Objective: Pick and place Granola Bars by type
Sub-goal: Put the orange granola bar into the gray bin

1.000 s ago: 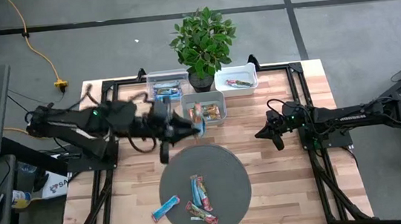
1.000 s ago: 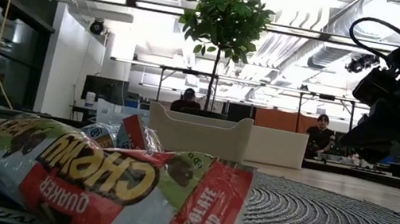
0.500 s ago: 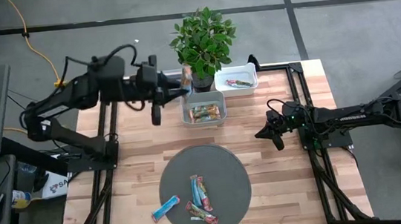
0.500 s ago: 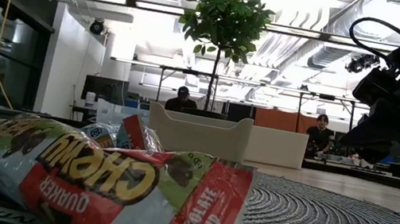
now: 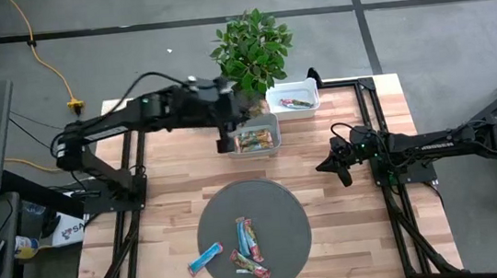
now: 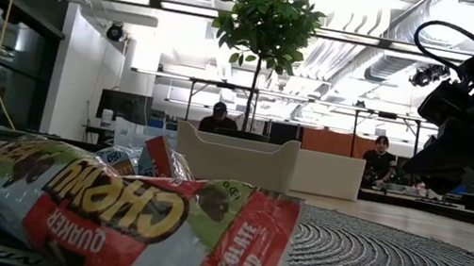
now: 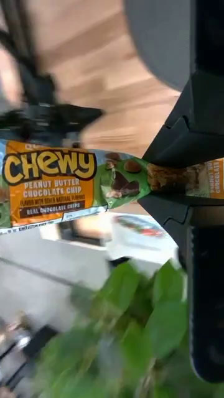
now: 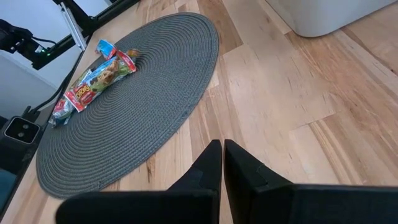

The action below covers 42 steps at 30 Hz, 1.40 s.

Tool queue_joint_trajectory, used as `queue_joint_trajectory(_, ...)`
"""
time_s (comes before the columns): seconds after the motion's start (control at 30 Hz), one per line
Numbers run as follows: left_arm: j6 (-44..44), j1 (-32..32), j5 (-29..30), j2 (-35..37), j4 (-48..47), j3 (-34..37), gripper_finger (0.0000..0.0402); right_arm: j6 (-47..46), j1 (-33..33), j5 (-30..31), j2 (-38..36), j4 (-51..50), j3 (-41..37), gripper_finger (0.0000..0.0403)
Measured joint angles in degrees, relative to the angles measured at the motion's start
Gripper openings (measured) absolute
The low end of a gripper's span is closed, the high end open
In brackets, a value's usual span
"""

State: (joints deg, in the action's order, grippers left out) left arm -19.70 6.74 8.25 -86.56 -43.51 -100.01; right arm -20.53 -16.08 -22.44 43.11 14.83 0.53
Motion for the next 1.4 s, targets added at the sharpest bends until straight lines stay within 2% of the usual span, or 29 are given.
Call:
queue_joint_trajectory(0.17,0.58,-1.24,5.14,-5.09,-4.96,0.00,0.0064,0.00,-0.01,0.00,0.00,0.02,-0.01,0.0000)
queue_joint_trajectory(0.33,6.26,-3.67,16.13,-10.67,-9.72,0.07,0.0064,0.00,0.00,0.00,0.00,0.00,0.00,0.0000)
queue_joint_trajectory(0.57,9.09,-6.98,28.44,-18.23,-13.65,0.00,0.0064,0.00,0.00,0.00,-0.10,0.00,0.00,0.0000)
queue_joint_trajectory(0.9,9.13,-6.73,35.95,-26.75,-13.43,0.04,0.0064,0.00,-0.02,0.00,-0.11,-0.31,0.00,0.0000)
queue_joint_trajectory(1.13,9.91,-2.67,34.52,-30.67,-13.13,0.02,0.0064,0.00,-0.02,0.00,-0.02,-0.09,0.00,0.0000)
queue_joint_trajectory(1.3,9.63,1.29,25.11,-31.83,-12.78,0.02,0.0064,0.00,-0.01,0.00,-0.06,-0.24,0.00,0.0000)
queue_joint_trajectory(1.4,8.82,3.48,21.92,-32.30,-11.94,0.02,0.0064,0.00,-0.02,0.00,-0.04,-0.20,-0.02,0.0000)
